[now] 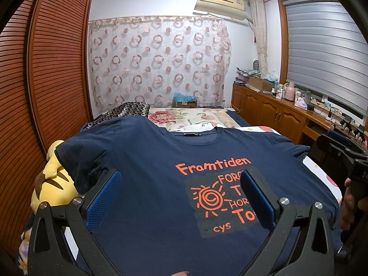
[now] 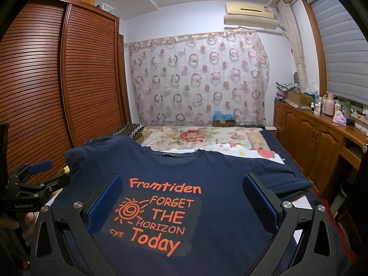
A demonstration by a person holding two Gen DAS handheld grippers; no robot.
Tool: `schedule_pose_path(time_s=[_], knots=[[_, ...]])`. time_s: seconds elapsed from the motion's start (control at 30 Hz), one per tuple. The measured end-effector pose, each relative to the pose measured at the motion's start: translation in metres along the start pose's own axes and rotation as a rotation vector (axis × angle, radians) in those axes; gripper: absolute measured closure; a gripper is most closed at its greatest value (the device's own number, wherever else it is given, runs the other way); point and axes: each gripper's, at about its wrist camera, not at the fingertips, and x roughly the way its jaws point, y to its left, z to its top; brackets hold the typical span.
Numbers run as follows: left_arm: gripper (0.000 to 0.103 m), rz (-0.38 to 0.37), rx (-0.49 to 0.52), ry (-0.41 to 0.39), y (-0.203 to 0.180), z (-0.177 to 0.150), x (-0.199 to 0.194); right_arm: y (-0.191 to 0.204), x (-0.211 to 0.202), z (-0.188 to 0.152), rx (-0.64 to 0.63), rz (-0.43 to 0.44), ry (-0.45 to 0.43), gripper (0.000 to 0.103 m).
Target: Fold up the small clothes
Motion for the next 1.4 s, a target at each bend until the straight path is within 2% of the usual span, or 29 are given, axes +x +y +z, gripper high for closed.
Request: schedule_pose_path(time_s=[1.4], knots=[[0.000, 0.003, 0.003, -0.006, -0.0009, 0.0048, -0.0018, 0.0012, -0.0021, -0.0010, 0.005, 0.003, -0.011, 0.000]])
